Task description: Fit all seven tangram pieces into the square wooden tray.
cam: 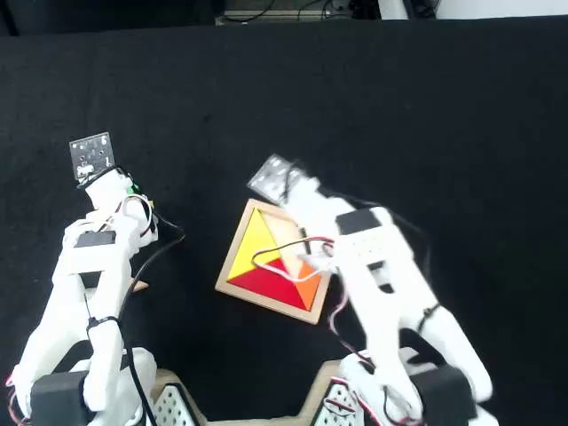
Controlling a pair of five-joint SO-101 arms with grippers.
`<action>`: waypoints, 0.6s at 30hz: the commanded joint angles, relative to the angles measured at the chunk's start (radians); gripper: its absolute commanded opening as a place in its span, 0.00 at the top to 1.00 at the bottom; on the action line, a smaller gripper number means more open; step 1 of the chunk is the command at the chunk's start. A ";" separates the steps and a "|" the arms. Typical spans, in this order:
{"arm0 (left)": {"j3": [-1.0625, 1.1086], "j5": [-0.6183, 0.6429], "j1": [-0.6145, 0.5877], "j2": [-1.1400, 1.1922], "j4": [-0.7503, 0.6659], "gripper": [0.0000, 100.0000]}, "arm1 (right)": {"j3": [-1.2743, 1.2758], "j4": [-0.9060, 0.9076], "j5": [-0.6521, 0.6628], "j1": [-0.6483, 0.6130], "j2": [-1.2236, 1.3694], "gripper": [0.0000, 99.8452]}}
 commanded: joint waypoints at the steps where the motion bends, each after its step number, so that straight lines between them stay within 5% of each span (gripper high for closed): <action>1: -0.018 -0.005 0.010 -0.002 -0.015 0.89 | -0.002 -0.034 -0.015 0.100 -0.038 0.99; 8: -0.013 -0.005 0.008 -0.002 -0.015 0.89 | -0.042 -0.169 -0.017 0.224 0.183 0.99; 18: -0.021 -0.005 0.045 -0.002 -0.015 0.89 | -0.242 -0.118 -0.020 0.275 0.429 0.99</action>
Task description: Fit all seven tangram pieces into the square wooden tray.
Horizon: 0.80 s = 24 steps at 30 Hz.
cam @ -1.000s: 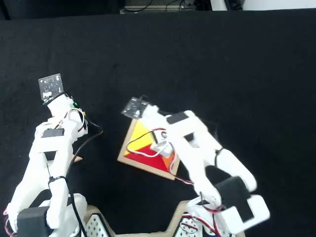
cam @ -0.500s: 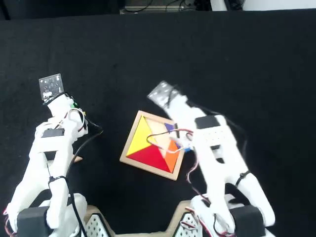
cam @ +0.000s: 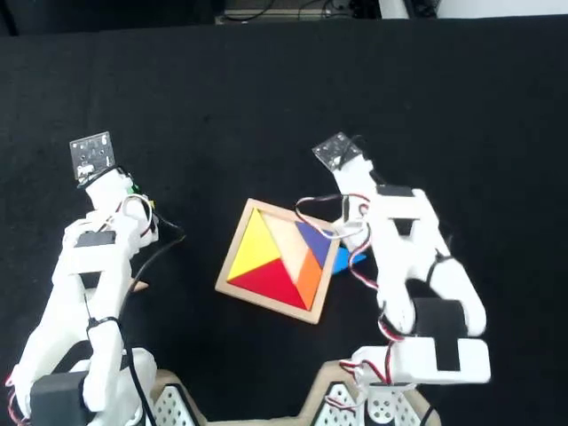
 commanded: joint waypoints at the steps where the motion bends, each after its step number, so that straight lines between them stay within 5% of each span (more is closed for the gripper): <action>1: -0.021 -0.017 0.045 -0.002 -0.015 0.89 | -0.076 0.028 -0.008 0.009 0.016 0.99; 15: -0.013 -0.095 0.091 -0.002 -0.006 0.89 | -0.137 0.064 -0.086 -0.181 0.019 0.99; 24: -0.015 -0.095 0.090 -0.002 -0.006 0.89 | -0.194 0.064 -0.091 -0.199 0.019 0.99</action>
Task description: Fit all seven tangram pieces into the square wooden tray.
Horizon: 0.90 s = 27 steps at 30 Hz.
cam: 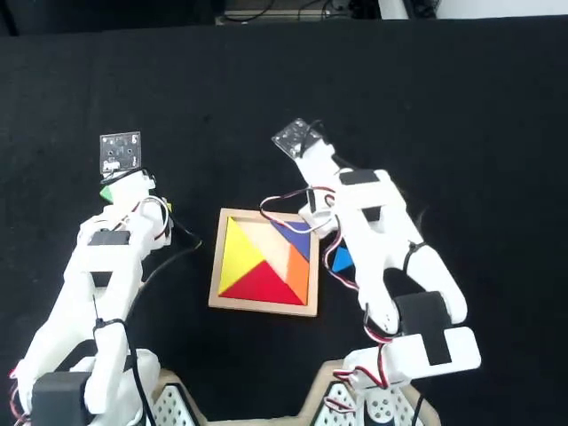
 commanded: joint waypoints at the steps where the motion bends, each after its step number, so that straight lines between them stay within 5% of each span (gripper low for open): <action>1: -0.015 -0.006 0.008 -0.002 -0.006 0.89 | -0.058 0.006 -0.005 -0.015 -0.002 0.99; 8: -0.013 -0.006 0.007 -0.002 -0.006 0.89 | -0.047 0.084 -0.002 0.055 -0.012 0.99; 19: -0.016 0.021 -0.076 -0.014 -0.005 0.90 | -0.111 0.061 -0.052 -0.098 0.068 0.99; 24: -0.022 0.086 -0.139 -0.015 0.006 0.89 | -0.128 0.091 -0.051 -0.037 0.058 0.99; 27: -0.096 0.084 -0.166 -0.015 0.127 0.89 | -0.094 0.098 -0.057 0.020 -0.005 0.99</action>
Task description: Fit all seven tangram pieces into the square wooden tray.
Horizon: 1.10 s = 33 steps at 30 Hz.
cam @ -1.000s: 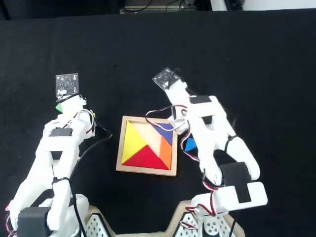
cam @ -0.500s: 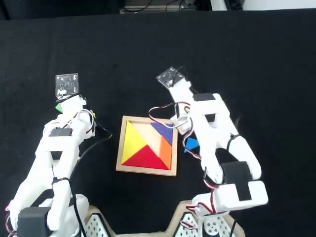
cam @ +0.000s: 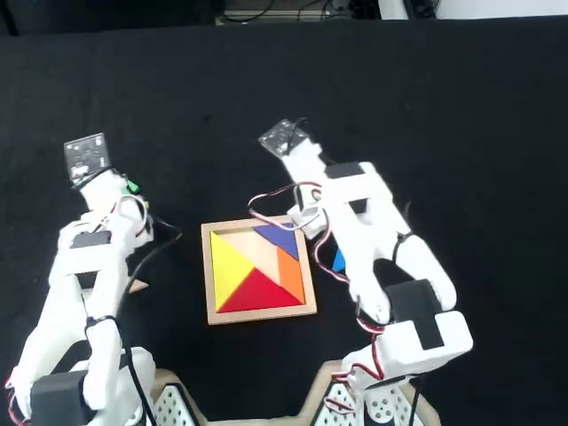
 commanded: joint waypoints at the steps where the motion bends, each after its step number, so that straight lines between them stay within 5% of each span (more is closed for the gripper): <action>1: -0.133 0.008 -0.050 -0.014 0.152 0.88 | 0.010 0.014 -0.014 0.071 -0.105 0.99; 5: -0.343 -0.017 -0.097 -0.005 0.434 0.78 | 0.151 -0.054 -0.014 0.126 -0.239 0.99; 8: -0.501 -0.195 -0.096 -0.003 0.620 0.76 | 0.292 -0.226 -0.015 0.164 -0.291 0.99; 16: -0.834 -0.439 -0.163 0.006 0.878 0.77 | 0.331 -0.362 -0.167 0.242 -0.292 0.99; 22: -0.851 -0.813 -0.153 0.176 1.258 0.79 | 0.266 -0.358 -0.189 0.279 -0.206 0.99; 27: -0.737 -1.092 -0.139 0.270 1.275 0.82 | 0.236 -0.336 -0.187 0.279 -0.173 0.99; 33: -0.392 -1.154 -0.113 0.071 0.931 0.76 | 0.226 -0.327 -0.189 0.279 -0.170 0.99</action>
